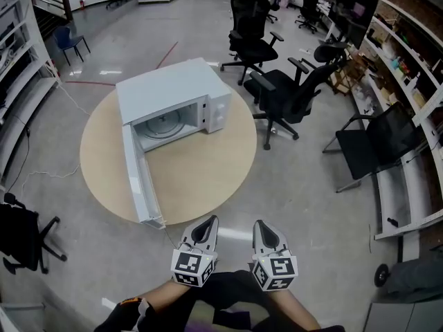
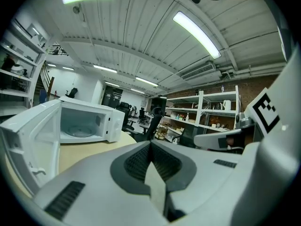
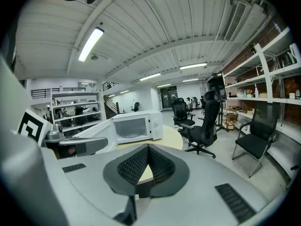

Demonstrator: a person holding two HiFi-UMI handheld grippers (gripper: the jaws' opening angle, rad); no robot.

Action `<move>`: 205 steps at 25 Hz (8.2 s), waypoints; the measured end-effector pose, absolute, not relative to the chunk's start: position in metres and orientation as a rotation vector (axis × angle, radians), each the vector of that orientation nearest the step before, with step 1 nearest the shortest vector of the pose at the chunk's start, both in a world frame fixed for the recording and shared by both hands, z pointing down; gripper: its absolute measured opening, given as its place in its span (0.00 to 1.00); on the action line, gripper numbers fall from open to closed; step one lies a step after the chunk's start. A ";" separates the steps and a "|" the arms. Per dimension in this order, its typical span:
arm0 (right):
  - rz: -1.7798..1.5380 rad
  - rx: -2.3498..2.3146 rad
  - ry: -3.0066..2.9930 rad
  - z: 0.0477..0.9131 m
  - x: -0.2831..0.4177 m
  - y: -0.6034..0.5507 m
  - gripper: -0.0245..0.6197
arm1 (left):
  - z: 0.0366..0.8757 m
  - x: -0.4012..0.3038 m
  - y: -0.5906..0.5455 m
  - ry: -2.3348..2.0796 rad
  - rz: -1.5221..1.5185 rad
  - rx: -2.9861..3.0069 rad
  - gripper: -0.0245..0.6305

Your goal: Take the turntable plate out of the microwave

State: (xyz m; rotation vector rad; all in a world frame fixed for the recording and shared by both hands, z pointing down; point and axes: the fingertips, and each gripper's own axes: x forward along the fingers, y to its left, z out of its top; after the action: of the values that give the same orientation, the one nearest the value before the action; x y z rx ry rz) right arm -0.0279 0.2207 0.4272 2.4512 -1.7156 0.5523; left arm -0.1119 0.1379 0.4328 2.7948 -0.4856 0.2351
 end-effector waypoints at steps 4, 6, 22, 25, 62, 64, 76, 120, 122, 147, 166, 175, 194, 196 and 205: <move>0.527 2.370 -1.825 0.426 -0.034 0.195 0.06 | 0.433 -0.120 0.122 -0.593 0.227 2.776 0.11; 0.522 2.332 -1.877 0.428 -0.034 0.183 0.06 | 0.436 -0.123 0.115 -0.650 0.225 2.766 0.11; 0.447 2.065 -2.184 0.422 0.050 0.141 0.06 | 0.431 -0.054 0.098 -1.027 0.192 2.669 0.11; 0.451 2.018 -2.233 0.424 0.068 0.144 0.06 | 0.430 -0.036 0.108 -1.079 0.199 2.661 0.11; 0.595 1.791 -2.269 0.460 0.073 -0.055 0.06 | 0.454 -0.033 -0.061 -1.203 0.116 2.490 0.11; 0.613 1.800 -2.256 0.462 0.069 -0.073 0.06 | 0.455 -0.038 -0.078 -1.180 0.118 2.486 0.11; 0.650 1.834 -2.202 0.470 0.045 -0.141 0.06 | 0.473 -0.057 -0.135 -1.066 0.166 2.480 0.11; 1.523 1.702 -2.165 0.629 0.056 -0.341 0.16 | 0.623 -0.052 -0.349 -1.294 0.232 1.890 0.23; 1.527 1.703 -2.161 0.631 0.056 -0.343 0.16 | 0.629 -0.056 -0.354 -1.297 0.219 1.851 0.23; 1.628 1.663 -2.224 0.636 0.049 -0.345 0.16 | 0.645 -0.062 -0.375 -1.258 0.010 1.616 0.23; 1.814 1.600 -2.174 0.653 0.034 -0.348 0.16 | 0.601 -0.044 -0.395 -1.211 -0.110 1.719 0.22; 1.809 1.611 -2.181 0.654 0.041 -0.349 0.16 | 0.627 -0.065 -0.380 -1.303 -0.037 1.622 0.23; 1.868 1.586 -2.195 0.651 0.038 -0.350 0.16 | 0.642 -0.068 -0.379 -1.240 -0.177 1.473 0.26; 1.874 1.578 -2.196 0.652 0.037 -0.349 0.16 | 0.641 -0.068 -0.380 -1.245 -0.185 1.469 0.26; 1.917 1.549 -2.200 0.650 0.031 -0.353 0.16 | 0.631 -0.069 -0.385 -1.252 -0.208 1.485 0.26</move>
State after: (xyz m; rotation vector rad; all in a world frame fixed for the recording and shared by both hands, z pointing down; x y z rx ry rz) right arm 0.0310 -0.3531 0.6504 1.5490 -2.2003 1.9170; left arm -0.0695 -0.3845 0.6309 1.4849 -1.2525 -0.2084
